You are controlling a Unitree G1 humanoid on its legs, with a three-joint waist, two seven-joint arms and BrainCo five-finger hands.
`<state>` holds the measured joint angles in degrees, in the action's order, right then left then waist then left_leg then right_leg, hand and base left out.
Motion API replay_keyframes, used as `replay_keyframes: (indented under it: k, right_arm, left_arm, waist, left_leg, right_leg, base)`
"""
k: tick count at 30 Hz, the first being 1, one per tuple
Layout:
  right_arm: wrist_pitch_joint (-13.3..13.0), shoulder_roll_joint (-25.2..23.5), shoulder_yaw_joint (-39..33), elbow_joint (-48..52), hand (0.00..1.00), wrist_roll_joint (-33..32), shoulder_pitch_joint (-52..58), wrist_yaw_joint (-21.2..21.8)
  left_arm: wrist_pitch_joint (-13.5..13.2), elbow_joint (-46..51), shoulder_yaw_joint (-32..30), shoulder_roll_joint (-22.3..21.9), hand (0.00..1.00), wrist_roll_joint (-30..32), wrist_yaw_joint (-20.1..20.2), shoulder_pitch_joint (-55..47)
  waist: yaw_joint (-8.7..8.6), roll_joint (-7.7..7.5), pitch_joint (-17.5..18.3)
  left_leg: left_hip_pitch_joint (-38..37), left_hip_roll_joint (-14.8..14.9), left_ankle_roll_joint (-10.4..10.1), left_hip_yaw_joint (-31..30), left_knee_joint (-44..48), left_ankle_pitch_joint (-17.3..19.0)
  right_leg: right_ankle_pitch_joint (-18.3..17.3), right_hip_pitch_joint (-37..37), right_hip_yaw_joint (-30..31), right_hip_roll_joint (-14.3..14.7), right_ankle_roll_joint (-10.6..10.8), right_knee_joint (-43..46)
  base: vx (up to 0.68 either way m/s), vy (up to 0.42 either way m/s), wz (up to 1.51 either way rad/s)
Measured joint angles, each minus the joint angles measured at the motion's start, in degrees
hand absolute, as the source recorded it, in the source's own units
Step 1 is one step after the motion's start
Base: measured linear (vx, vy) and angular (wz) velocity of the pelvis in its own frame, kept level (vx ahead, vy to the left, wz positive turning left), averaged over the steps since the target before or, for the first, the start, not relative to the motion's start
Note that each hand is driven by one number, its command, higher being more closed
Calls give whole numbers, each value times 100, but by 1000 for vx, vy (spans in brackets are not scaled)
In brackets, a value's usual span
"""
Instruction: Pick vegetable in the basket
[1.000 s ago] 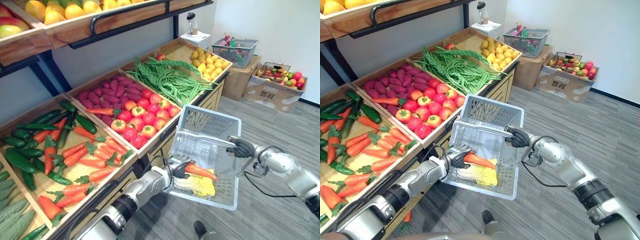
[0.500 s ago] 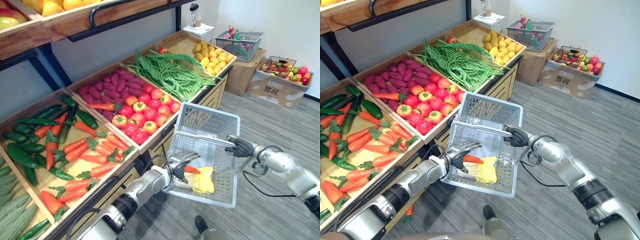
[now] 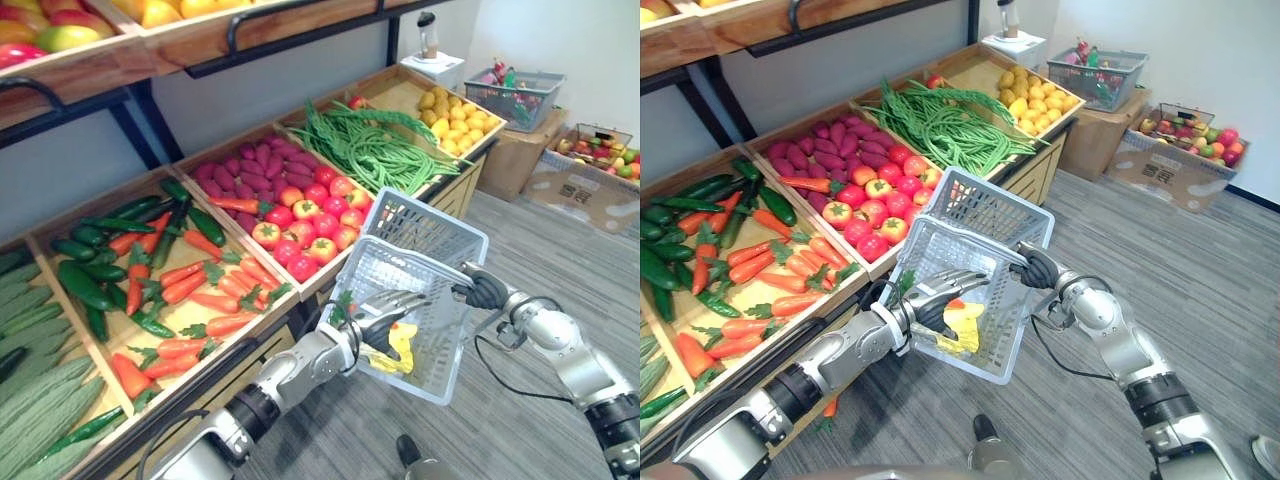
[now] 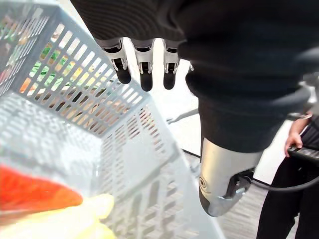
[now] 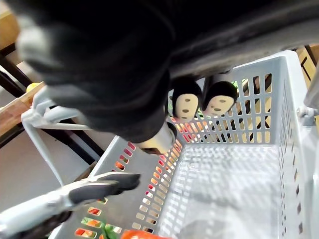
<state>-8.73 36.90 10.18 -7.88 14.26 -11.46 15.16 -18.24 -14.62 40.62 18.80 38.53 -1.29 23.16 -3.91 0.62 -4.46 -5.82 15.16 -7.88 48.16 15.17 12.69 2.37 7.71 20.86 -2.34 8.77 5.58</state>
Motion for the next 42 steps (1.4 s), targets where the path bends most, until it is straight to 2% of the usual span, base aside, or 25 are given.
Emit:
replay_keyframes:
  k: [3,6,12,15,22,27,29,30,32,34,38,42]
  right_arm:
    - [63,-152,-318,-148,100,172,170,-62]
    - [128,-260,-581,-295,100,214,302,-190]
    - [280,-504,-1009,-728,100,384,479,-286]
    - [343,-691,-1239,-1013,100,389,632,-432]
    - [452,-1055,-1728,-1657,100,387,656,-674]
    - [474,-1191,-2142,-2520,100,387,667,-912]
    - [479,-1266,-2391,-3173,100,386,680,-1092]
    - [482,-1282,-2452,-3292,100,385,695,-1116]
    - [506,-1368,-2712,-3848,100,382,790,-1260]
    - [517,-1428,-2829,-4192,100,382,923,-1364]
    - [536,-1581,-3196,-4958,100,375,1138,-1522]
    - [566,-1803,-3727,-5458,100,287,1310,-1674]
  left_arm:
    - [-39,408,79,45,0,-9,4,1]
    - [-48,657,252,194,0,-10,44,-1]
    - [-121,1271,397,455,0,-19,48,-4]
    - [-200,1850,419,635,0,-286,66,-63]
    - [-262,2843,269,964,0,-1156,183,-480]
    - [-285,3403,-648,949,0,-1789,156,-1322]
    - [-280,3491,-1468,814,0,-2041,127,-1937]
    - [-271,3502,-1671,747,0,-2046,100,-2060]
    - [-225,3536,-2568,307,0,-2261,-212,-2601]
    - [-201,3548,-3105,-20,0,-2274,-491,-2861]
    - [-91,3560,-4005,-524,0,-2275,-972,-3223]
    - [172,3503,-4820,-1018,0,-2287,-1236,-3569]
  waist:
    - [34,-16,6]
    - [111,-35,17]
    - [165,-176,128]
    - [262,-236,186]
    - [305,-234,303]
    - [392,-217,385]
    - [405,-211,405]
    - [404,-209,408]
    - [437,-176,429]
    - [489,-166,436]
    - [554,-176,440]
    - [568,-202,457]
  left_leg:
    - [155,-73,122,-217,-70,-50]
    - [181,-185,155,-374,-256,-171]
    - [339,-416,257,-855,-719,-511]
    - [342,-508,282,-1151,-1006,-712]
    - [342,-709,339,-1650,-1711,-1211]
    - [377,-807,355,-2151,-2102,-1588]
    - [485,-814,340,-2498,-2103,-1691]
    - [514,-815,344,-2562,-2106,-1719]
    - [692,-808,332,-2884,-2107,-1825]
    - [779,-811,347,-3102,-2107,-1889]
    - [948,-856,357,-3519,-2107,-1985]
    - [1143,-897,375,-3915,-2108,-2099]
  right_leg:
    - [-14,9,-256,-123,-4,-3]
    - [-15,-4,-435,-210,-3,-3]
    - [-14,-49,-980,-421,-5,-33]
    - [-13,-141,-1300,-481,-6,-36]
    - [-13,-218,-1795,-567,-9,-66]
    - [-84,-361,-2161,-594,-119,-211]
    - [-187,-513,-2427,-593,-148,-319]
    - [-199,-519,-2486,-589,-150,-321]
    - [-271,-528,-2763,-576,-181,-337]
    - [-297,-570,-2952,-570,-165,-356]
    - [-316,-682,-3359,-585,-145,-390]
    - [-320,-748,-3740,-577,-148,-450]
  base:
    - [-20,3,44]
    - [-16,7,32]
    - [-9,-3,47]
    - [4,-14,51]
    - [-3,-18,43]
    - [2,-33,48]
    - [-17,-48,66]
    - [-28,-45,71]
    - [-25,-32,63]
    - [-17,-11,48]
    - [-1,19,53]
    - [-4,17,50]
